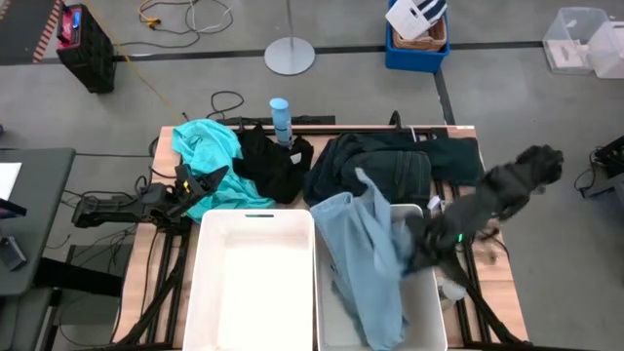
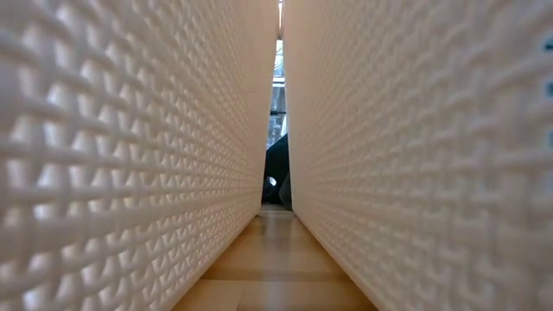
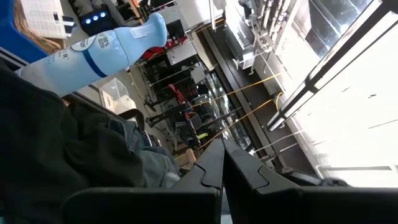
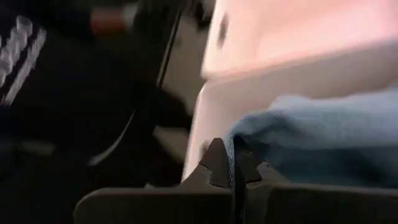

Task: Sort clothes
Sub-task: Put the light blue pants into the right white bin

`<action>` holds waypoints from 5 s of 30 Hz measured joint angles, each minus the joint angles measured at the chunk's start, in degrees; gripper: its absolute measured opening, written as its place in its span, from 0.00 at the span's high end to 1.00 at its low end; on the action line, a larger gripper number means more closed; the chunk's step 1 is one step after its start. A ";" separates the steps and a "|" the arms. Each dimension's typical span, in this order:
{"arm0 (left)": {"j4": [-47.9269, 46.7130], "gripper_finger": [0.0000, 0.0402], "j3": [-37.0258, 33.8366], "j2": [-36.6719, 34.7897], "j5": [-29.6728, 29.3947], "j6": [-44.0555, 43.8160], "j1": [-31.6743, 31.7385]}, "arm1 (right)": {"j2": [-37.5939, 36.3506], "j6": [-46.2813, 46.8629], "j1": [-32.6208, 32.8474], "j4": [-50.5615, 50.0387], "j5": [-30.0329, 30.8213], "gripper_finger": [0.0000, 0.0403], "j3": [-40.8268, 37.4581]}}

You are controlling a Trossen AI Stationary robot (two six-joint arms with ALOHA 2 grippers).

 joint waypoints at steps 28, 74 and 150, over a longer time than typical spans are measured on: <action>-1.77 1.00 0.00 0.00 0.15 -0.72 0.00 | 38.70 2.26 5.69 -11.89 -8.40 0.98 -3.10; -3.61 1.00 0.00 0.00 0.04 -0.83 0.00 | 16.73 13.64 -36.74 -30.57 6.30 0.45 11.88; -4.62 1.00 0.00 0.00 0.09 -2.38 -0.04 | 21.50 -16.89 -23.98 -27.63 23.05 0.95 11.66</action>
